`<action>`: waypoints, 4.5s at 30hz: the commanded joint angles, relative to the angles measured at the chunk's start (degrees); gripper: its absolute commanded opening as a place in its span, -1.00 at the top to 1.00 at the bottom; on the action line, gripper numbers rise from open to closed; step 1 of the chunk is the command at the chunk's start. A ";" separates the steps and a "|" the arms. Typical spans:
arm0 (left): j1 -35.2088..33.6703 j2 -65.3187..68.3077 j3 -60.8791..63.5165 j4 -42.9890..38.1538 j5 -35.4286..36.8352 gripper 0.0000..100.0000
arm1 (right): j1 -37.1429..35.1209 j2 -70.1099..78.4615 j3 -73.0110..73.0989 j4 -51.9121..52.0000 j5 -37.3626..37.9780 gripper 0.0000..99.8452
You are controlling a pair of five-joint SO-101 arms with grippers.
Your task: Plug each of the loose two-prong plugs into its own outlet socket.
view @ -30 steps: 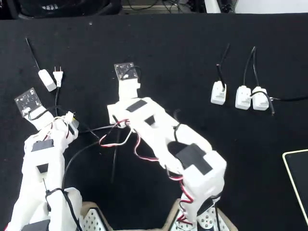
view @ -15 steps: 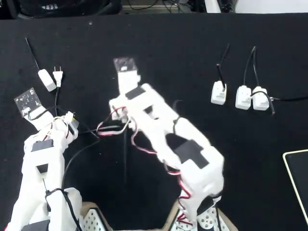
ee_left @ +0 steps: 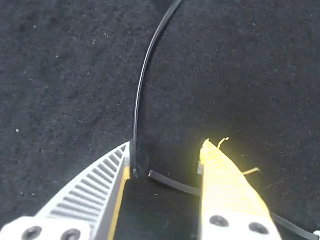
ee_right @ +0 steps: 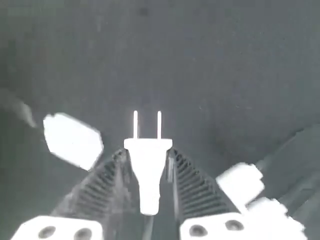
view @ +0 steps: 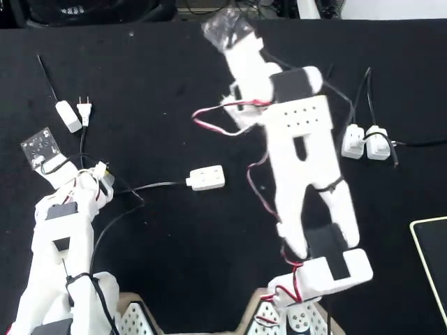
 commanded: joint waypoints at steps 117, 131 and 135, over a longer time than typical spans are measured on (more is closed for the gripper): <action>0.04 -1.32 -0.31 -0.88 0.62 0.56 | -11.34 -47.08 93.23 -32.79 13.10 0.64; 0.04 -1.32 -0.31 -0.88 0.62 0.56 | 1.85 -47.08 91.91 -38.51 17.67 0.67; 0.04 -1.32 -0.31 -0.88 0.62 0.56 | 3.60 -47.16 91.21 -38.51 17.41 0.65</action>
